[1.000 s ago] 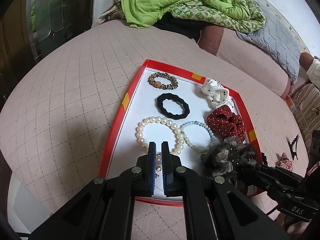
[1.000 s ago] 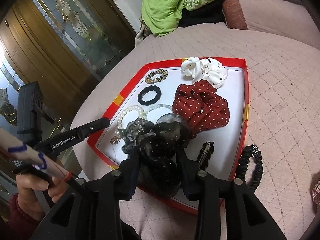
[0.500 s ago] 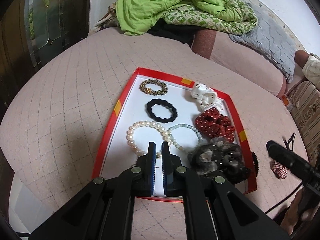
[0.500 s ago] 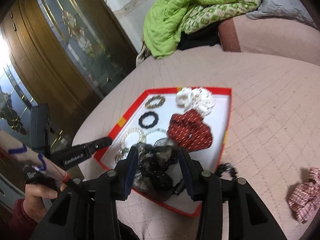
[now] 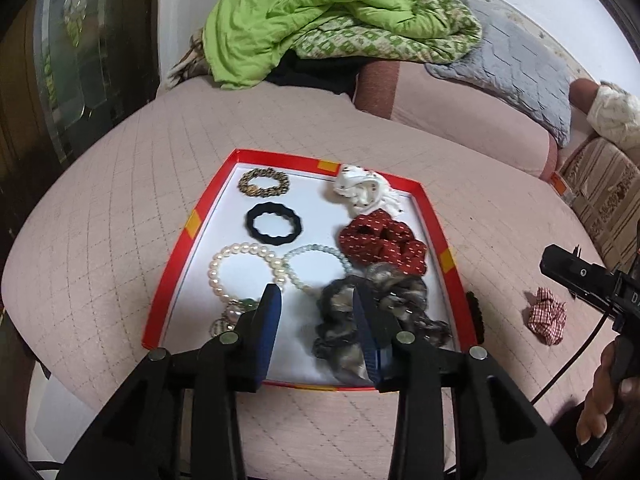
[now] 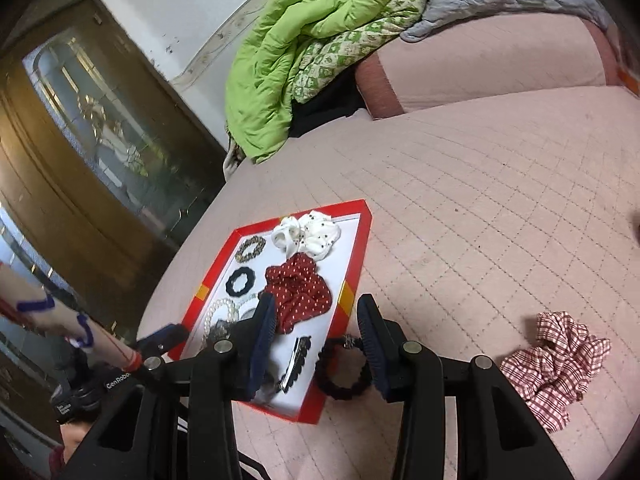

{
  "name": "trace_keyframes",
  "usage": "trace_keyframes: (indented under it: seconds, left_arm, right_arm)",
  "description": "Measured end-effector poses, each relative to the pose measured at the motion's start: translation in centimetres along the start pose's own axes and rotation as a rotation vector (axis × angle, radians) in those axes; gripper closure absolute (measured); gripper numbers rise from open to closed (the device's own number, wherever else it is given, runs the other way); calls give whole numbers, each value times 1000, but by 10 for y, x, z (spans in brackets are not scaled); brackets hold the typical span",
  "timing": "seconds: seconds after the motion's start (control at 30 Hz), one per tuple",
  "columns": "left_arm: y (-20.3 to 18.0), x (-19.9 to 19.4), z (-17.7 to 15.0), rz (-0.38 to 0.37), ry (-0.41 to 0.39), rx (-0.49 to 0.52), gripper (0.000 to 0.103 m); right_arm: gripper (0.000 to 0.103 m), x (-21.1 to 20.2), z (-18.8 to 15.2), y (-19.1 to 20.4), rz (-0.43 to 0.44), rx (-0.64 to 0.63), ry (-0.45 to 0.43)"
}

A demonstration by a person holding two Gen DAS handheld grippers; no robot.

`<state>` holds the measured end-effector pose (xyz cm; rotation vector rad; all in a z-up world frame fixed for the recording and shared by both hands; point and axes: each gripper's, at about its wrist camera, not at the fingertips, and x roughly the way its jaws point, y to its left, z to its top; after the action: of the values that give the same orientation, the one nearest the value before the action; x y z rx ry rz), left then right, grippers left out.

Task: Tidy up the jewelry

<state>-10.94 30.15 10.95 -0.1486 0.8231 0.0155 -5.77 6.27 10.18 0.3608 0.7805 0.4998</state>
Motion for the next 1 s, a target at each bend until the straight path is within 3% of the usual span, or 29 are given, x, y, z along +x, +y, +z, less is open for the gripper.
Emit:
trace_keyframes:
  seconds: [0.17, 0.27, 0.33, 0.43, 0.53, 0.8, 0.93, 1.0]
  left_arm:
    - [-19, -11, -10, 28, -33, 41, 65]
    - [-23, -19, -18, 54, -52, 41, 48]
    - [-23, -27, -22, 76, -69, 36, 43]
    - [-23, -37, -28, 112, -93, 33, 40]
    - [-23, -47, -33, 150, -124, 40, 30]
    - [-15, -82, -42, 205, -180, 5, 22]
    - [-11, -109, -50, 275, -238, -11, 4]
    - [-12, -122, -55, 300, -278, 8, 3]
  right_arm:
    - [57, -4, -12, 11, -18, -66, 6]
    - [57, -11, -20, 19, -59, -117, -15]
    - [57, -17, -24, 25, -84, -155, -32]
    - [45, -27, -33, 35, -128, -211, -64]
    - [41, -37, -43, 47, -170, -261, -99]
    - [28, -69, -68, 83, -232, -369, -186]
    - [24, -84, -83, 100, -262, -419, -210]
    - [24, -90, -91, 108, -270, -440, -215]
